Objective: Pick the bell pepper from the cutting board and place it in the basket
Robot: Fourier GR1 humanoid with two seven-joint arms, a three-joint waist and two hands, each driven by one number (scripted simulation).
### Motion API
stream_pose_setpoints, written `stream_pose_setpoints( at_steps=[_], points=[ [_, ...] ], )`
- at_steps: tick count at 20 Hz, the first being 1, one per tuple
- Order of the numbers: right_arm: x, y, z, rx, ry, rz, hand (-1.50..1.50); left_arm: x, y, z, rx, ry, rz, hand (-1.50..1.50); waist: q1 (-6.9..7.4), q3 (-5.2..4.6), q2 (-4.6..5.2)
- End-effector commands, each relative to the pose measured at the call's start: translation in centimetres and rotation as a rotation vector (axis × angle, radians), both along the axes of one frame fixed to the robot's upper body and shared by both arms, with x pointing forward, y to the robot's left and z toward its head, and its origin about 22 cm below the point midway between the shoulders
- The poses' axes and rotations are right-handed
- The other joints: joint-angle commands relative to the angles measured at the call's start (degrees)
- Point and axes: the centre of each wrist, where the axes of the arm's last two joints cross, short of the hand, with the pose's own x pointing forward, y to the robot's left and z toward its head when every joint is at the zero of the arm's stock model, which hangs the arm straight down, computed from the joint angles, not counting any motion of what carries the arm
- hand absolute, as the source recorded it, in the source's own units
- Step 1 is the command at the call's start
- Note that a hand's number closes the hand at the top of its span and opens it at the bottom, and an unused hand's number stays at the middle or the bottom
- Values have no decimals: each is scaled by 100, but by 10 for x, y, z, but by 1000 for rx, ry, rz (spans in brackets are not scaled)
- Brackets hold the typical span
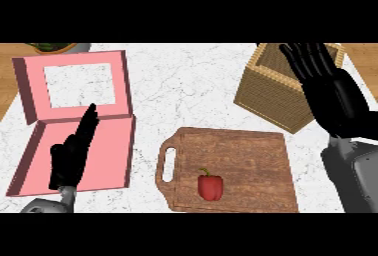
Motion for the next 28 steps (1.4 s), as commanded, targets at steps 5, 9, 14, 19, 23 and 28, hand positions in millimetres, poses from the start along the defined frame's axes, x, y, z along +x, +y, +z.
stream_pose_setpoints(
  at_steps=[5, 9, 14, 19, 23, 28],
  points=[
    [-29, 124, -53, -280, 96, 160, 150, 32, 18, 64, 174, -261, -132, 0, 385, -57, 63],
    [-64, 166, -87, 21, 280, 155, 150, 37, 4, 68, 150, -267, -212, 0, 504, -28, 140],
    [-96, 210, -108, -224, 65, -44, -150, 37, 10, 62, 159, -254, -211, 0, 364, -64, 22],
    [-66, 222, -101, -507, -55, -233, -150, 37, 24, 60, 169, -218, -169, 0, 57, -127, -133],
    [-37, 201, -106, -874, -13, -305, -150, 39, 36, 66, 195, -206, -151, 0, -96, -146, -212],
    [-32, 225, -87, -1290, 62, -226, -150, 38, 34, 64, 172, -215, -159, 0, 21, -149, -206]
  ],
)
